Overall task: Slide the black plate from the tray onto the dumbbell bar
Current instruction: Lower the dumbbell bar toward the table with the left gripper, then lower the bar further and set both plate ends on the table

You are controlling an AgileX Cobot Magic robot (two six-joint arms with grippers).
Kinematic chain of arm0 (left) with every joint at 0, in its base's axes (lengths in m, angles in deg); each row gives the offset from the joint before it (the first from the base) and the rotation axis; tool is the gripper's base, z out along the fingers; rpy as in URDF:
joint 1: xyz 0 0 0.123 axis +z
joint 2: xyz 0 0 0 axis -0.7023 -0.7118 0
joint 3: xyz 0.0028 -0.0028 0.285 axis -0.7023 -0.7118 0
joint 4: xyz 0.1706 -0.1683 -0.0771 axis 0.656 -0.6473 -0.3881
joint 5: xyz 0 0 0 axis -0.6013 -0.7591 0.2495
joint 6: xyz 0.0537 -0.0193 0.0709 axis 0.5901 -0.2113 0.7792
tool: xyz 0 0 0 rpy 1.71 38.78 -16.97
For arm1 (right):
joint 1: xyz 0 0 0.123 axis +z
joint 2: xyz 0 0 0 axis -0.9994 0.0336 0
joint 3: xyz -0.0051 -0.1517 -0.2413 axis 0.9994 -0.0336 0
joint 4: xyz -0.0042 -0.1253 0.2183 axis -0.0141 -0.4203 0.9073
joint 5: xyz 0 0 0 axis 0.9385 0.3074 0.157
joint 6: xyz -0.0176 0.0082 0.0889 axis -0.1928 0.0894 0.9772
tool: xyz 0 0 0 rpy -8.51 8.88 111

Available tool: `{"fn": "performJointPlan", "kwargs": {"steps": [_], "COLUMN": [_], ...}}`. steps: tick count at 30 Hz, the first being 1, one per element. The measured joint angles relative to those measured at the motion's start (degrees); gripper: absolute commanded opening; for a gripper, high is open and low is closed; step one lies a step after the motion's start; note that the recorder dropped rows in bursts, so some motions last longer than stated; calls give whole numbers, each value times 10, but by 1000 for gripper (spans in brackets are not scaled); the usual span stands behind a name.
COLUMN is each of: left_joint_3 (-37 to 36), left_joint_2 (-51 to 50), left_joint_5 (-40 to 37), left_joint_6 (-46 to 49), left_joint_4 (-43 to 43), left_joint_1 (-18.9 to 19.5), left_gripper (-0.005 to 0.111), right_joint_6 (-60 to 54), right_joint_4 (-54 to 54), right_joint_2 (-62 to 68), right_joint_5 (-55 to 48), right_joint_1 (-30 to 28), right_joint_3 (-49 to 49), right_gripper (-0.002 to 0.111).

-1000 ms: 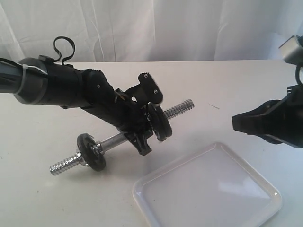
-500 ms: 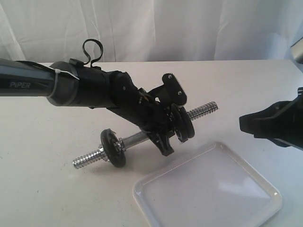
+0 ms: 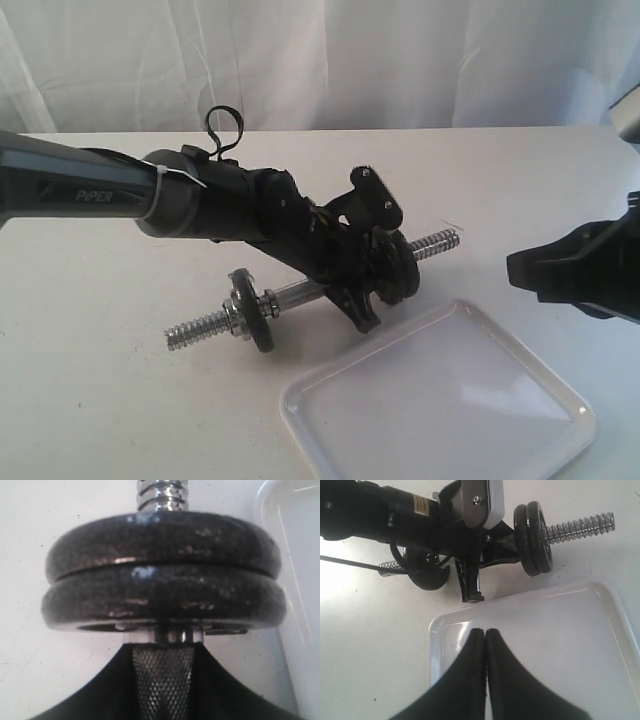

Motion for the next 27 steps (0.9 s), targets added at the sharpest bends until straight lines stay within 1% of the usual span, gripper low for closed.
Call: {"fn": "performJointPlan", "kwargs": {"steps": [10,13,27], "left_joint_3": [14,16,16], "left_joint_2": [-17,-20,-20], "left_joint_5": [8,19,22], "left_joint_6": [-2,-7,-13], "left_joint_4": [-3,-5,-5], "left_joint_1": [-20,-20,-20], "left_gripper": [0,0,0], "right_joint_6": [0,1,1], "right_joint_4": [-8,-10,-17], "right_joint_2": [0,0,0], "right_joint_5": [-11,-12,-13], "right_joint_1": [0,0,0], "right_joint_3": [0,0,0], "right_gripper": [0,0,0]}}
